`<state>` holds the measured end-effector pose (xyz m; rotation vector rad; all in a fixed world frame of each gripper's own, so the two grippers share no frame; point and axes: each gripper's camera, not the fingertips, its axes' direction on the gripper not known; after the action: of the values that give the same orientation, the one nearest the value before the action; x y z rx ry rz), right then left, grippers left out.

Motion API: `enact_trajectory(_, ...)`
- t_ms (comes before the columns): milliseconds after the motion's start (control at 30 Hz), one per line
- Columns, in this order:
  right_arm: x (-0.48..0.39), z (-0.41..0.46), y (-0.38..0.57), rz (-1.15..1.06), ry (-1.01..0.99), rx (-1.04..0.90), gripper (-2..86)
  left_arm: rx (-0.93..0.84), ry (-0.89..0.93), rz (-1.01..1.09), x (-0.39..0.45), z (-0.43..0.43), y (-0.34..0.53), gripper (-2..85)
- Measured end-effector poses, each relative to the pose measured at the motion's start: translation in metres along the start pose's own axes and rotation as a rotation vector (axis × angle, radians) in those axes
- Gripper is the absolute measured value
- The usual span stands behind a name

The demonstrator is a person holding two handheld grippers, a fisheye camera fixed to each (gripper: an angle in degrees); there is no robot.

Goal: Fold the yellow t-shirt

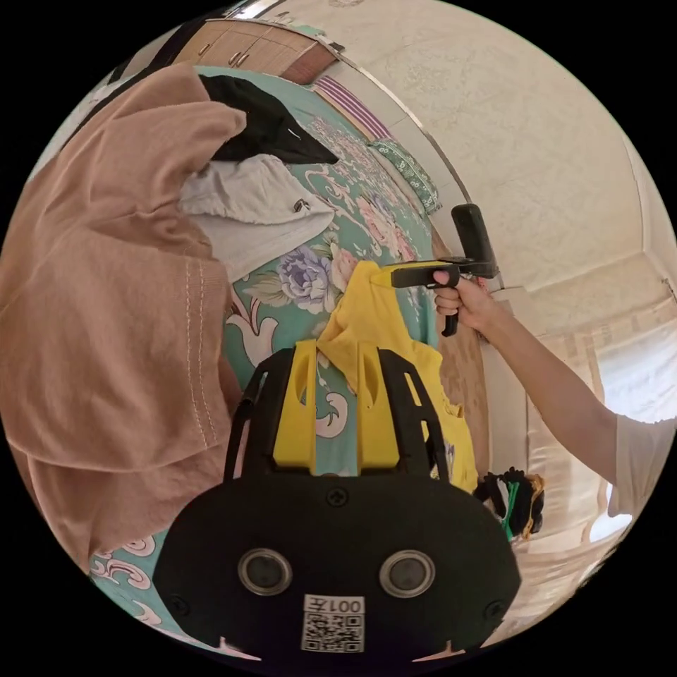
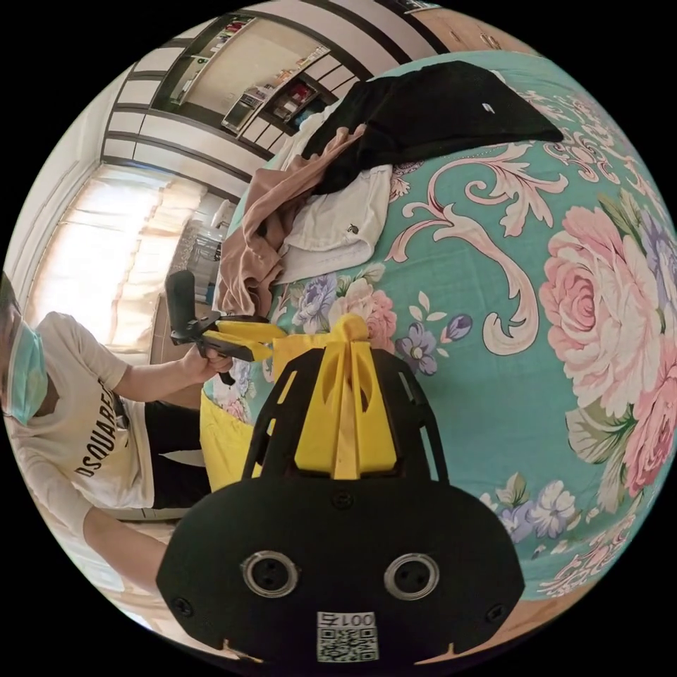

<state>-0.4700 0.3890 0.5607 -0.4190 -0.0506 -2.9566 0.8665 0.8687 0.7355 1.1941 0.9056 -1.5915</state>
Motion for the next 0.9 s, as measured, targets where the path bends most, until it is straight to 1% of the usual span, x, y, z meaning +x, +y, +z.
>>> enact_trajectory(67,0.0,-0.002,0.007,-0.005,-0.02,0.031,0.9,-0.001,-0.041,0.019,0.004,0.013,0.004,2.9)
enact_trajectory(200,-0.004,-0.013,0.024,-0.005,-0.038,0.089,0.8,0.007,-0.043,0.058,0.01,0.028,0.013,-0.3)
enact_trajectory(300,-0.019,-0.025,0.05,-0.06,-0.018,0.126,0.7,0.021,-0.034,0.185,0.025,0.027,0.027,-0.7)
enact_trajectory(400,-0.037,-0.043,0.094,-0.124,-0.049,0.209,0.6,-0.007,-0.047,0.387,0.05,0.027,0.049,-0.8)
enact_trajectory(467,-0.048,-0.049,0.124,-0.149,-0.052,0.224,0.6,-0.05,-0.09,0.586,0.077,0.035,0.072,-0.8)
enact_trajectory(500,-0.056,-0.051,0.145,-0.159,-0.043,0.224,0.6,-0.063,-0.097,0.632,0.084,0.038,0.078,-0.8)
enact_trajectory(567,-0.066,-0.049,0.176,-0.156,-0.022,0.22,0.6,-0.137,-0.111,0.818,0.113,0.061,0.105,-0.8)
enact_trajectory(667,-0.079,-0.036,0.222,-0.124,0.035,0.172,0.6,-0.249,-0.132,1.001,0.139,0.101,0.147,-0.8)
enact_trajectory(833,-0.083,-0.008,0.282,-0.046,0.033,0.134,0.7,-0.37,-0.119,1.072,0.147,0.16,0.199,-0.3)
enact_trajectory(900,-0.08,0.008,0.303,0.009,0.028,0.079,0.8,-0.412,-0.138,1.073,0.142,0.179,0.211,0.7)
